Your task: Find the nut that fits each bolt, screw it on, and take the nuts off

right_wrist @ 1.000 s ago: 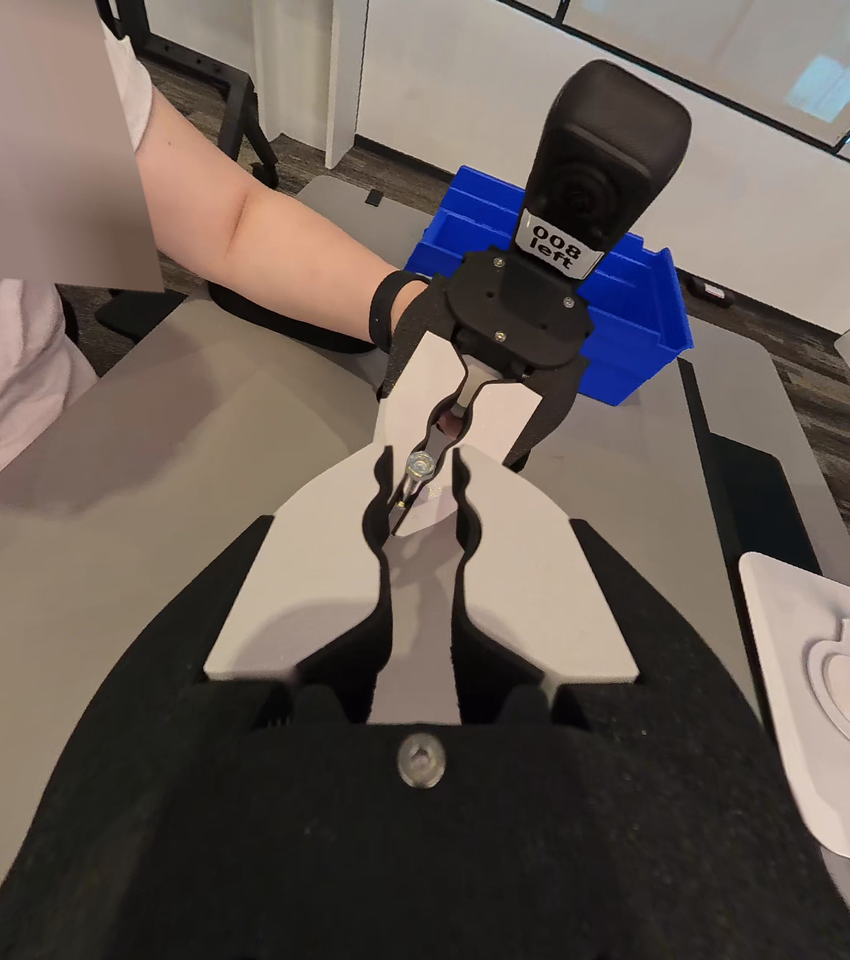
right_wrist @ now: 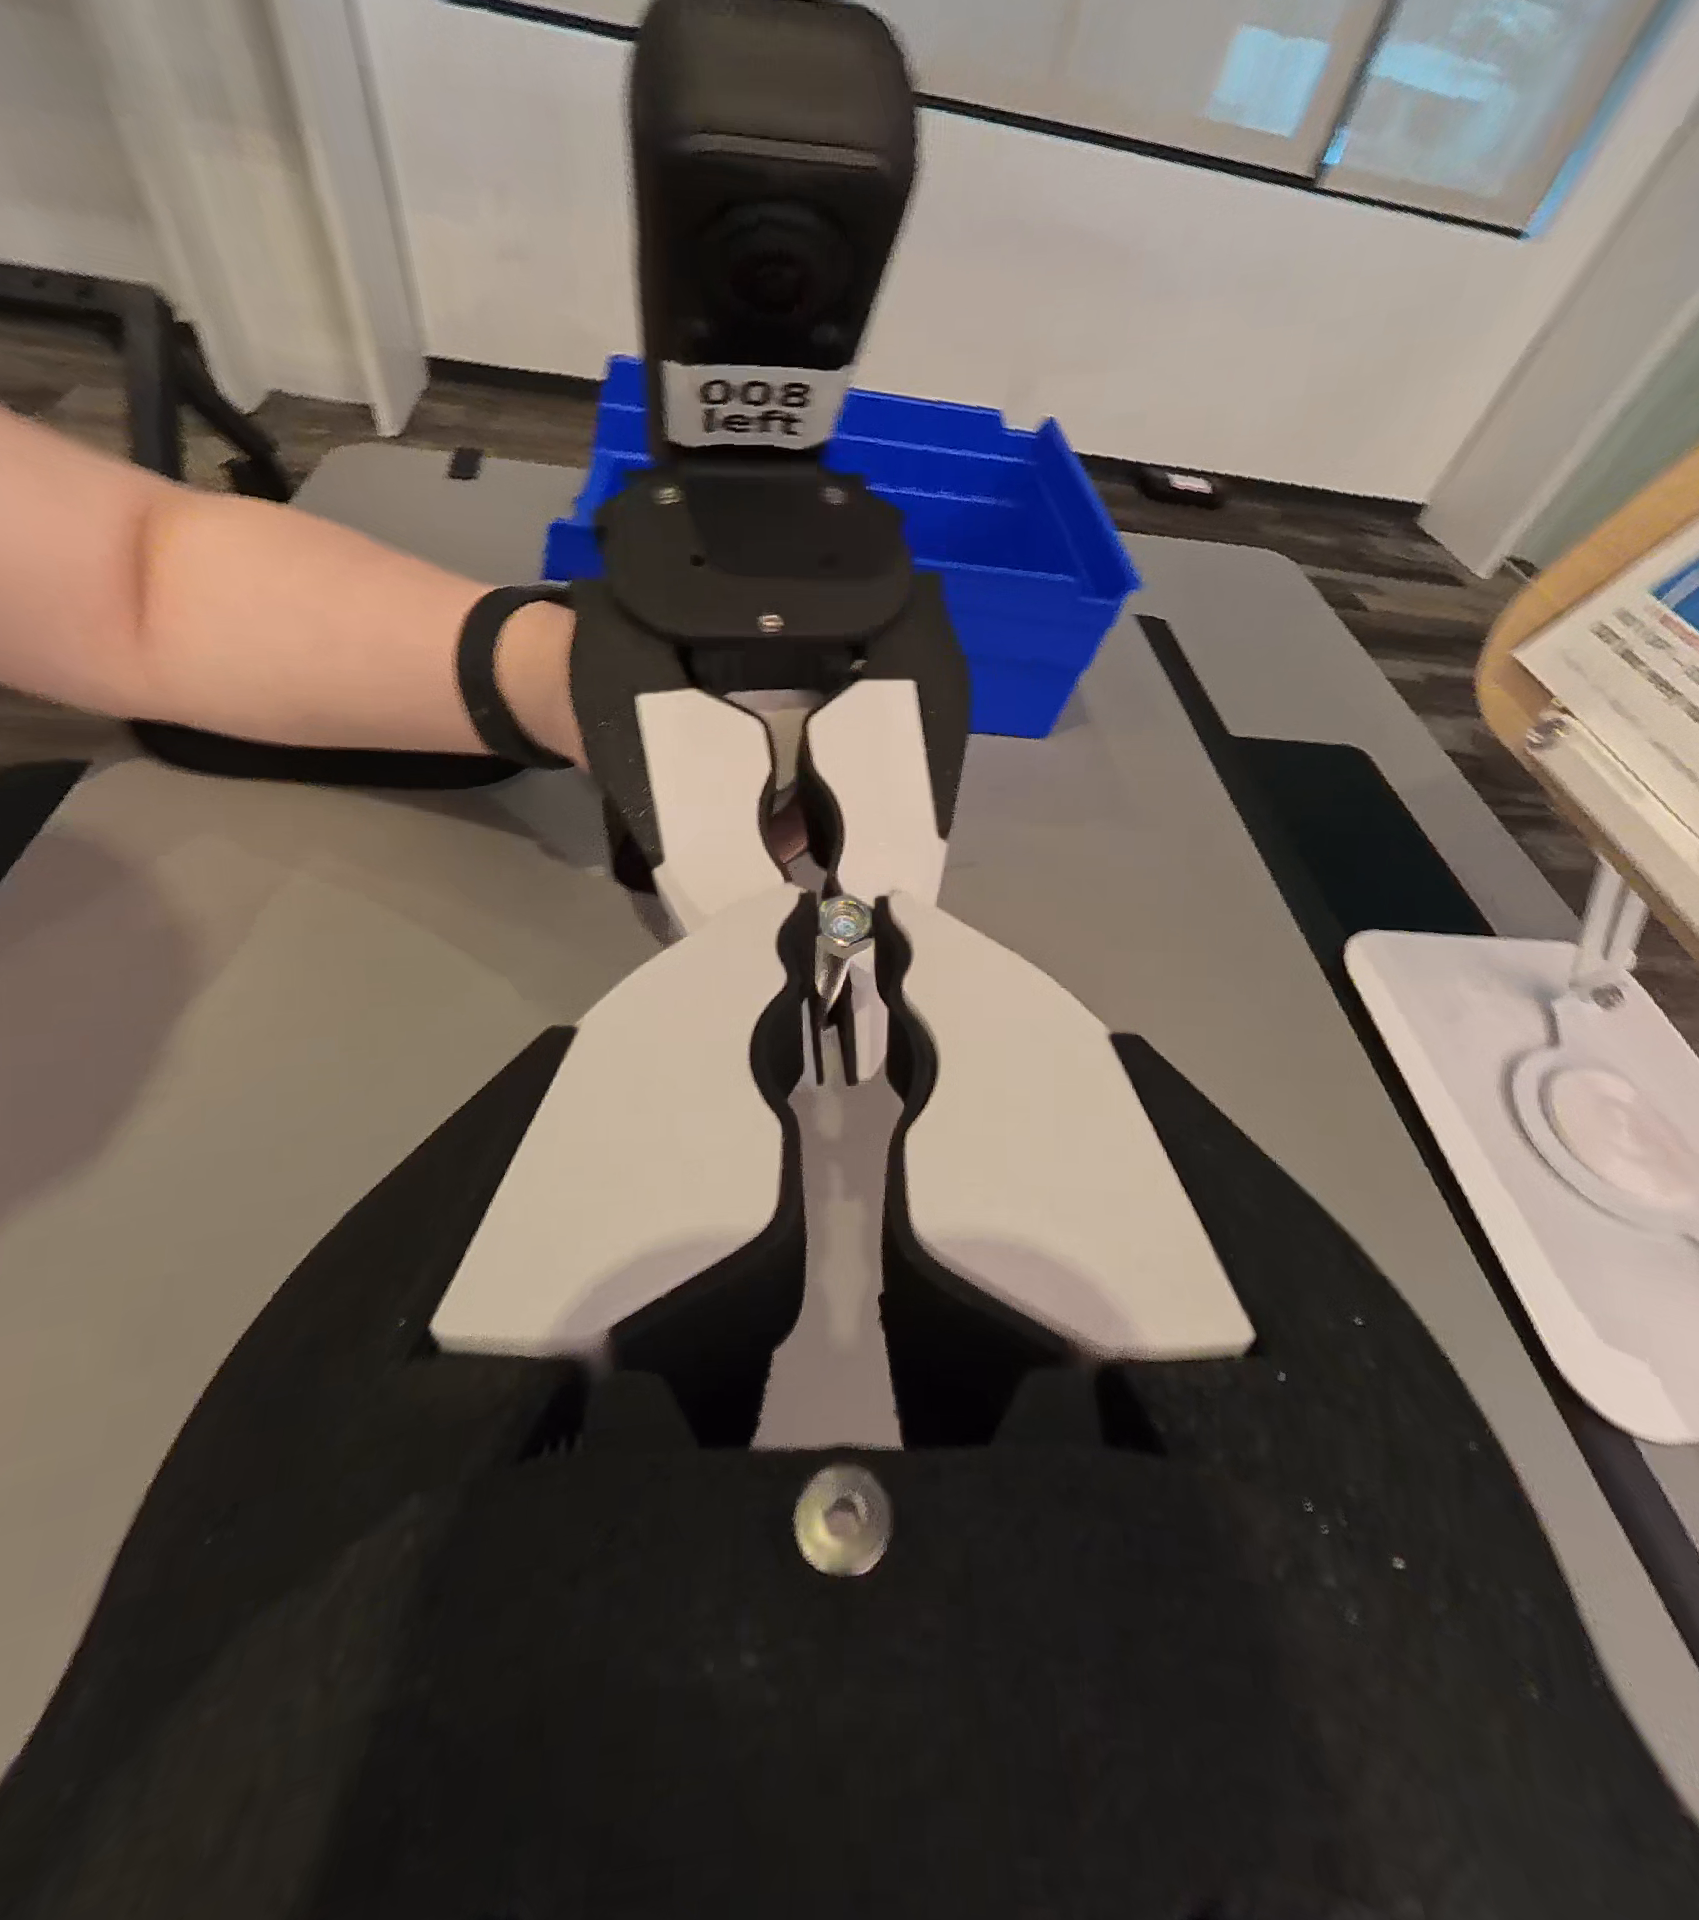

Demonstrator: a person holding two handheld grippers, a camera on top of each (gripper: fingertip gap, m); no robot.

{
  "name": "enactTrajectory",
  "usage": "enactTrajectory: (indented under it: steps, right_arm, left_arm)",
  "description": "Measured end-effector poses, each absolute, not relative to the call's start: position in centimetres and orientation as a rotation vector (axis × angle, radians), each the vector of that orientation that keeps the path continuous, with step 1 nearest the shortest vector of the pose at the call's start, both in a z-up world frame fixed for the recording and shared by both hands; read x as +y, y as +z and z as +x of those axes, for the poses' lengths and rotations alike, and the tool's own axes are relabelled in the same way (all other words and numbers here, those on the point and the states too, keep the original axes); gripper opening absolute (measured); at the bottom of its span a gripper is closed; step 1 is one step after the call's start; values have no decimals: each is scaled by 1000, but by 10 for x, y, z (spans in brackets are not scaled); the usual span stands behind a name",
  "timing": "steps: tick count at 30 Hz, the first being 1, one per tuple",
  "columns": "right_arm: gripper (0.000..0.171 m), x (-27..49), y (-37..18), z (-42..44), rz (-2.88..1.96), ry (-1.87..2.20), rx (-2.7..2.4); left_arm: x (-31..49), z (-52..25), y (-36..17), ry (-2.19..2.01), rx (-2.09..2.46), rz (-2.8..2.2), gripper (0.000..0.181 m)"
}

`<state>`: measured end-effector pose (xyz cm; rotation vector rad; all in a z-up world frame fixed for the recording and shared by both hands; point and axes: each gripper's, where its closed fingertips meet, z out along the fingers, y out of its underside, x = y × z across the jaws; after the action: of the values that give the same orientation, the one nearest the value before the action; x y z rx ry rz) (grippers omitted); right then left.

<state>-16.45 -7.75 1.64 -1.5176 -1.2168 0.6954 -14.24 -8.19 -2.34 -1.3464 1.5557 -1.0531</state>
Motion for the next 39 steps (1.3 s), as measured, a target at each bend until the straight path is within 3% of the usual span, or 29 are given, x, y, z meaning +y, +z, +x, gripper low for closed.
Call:
enactTrajectory:
  steps: [13, 17, 22, 39]
  right_arm:
    - [11, -46, 5, -167, -1699, 688, -889]
    - [28, -49, 12, -167, -1659, 664, -938]
    - [36, -70, 31, -162, -1483, 683, -1109]
    - [33, -91, 35, -173, -1346, 697, -1238]
  left_arm:
    - [-50, -144, -34, -886, 1428, -1476, 4]
    - [-53, -144, -32, -910, 1435, -1468, 5]
    - [-76, -145, -15, -1131, 1471, -1353, 5]
    - [-92, -147, -2, -1219, 1499, -1243, 5]
